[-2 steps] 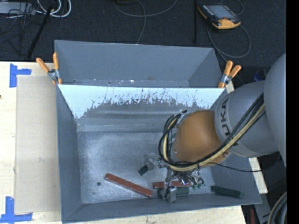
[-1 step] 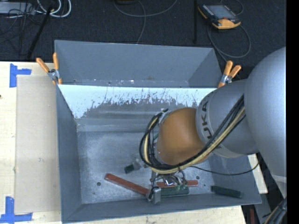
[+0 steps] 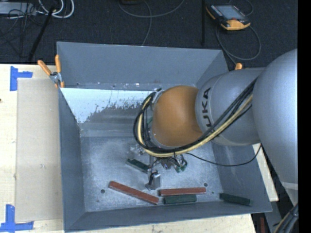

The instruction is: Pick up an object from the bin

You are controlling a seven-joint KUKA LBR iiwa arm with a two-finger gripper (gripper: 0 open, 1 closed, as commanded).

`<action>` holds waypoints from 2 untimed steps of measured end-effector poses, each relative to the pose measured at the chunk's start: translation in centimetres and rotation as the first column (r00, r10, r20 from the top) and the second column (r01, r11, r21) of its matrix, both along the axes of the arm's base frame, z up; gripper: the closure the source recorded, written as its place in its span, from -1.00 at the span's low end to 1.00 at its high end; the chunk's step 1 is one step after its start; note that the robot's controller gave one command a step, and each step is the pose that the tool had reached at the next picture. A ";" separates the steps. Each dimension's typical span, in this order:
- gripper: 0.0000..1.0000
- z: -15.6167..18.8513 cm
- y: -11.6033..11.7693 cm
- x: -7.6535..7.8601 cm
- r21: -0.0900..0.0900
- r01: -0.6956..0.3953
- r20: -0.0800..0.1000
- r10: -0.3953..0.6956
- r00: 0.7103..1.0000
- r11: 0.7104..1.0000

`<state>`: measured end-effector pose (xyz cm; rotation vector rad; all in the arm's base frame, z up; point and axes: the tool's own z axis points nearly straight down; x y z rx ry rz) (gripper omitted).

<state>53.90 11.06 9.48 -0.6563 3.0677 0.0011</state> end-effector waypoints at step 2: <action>-1.00 -1.7 -3.0 8.3 0.000 -0.319 0.002 0.319 0.948 0.948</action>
Offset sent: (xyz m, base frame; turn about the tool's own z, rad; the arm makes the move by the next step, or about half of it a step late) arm 0.0505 -0.0648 -0.0213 -0.1282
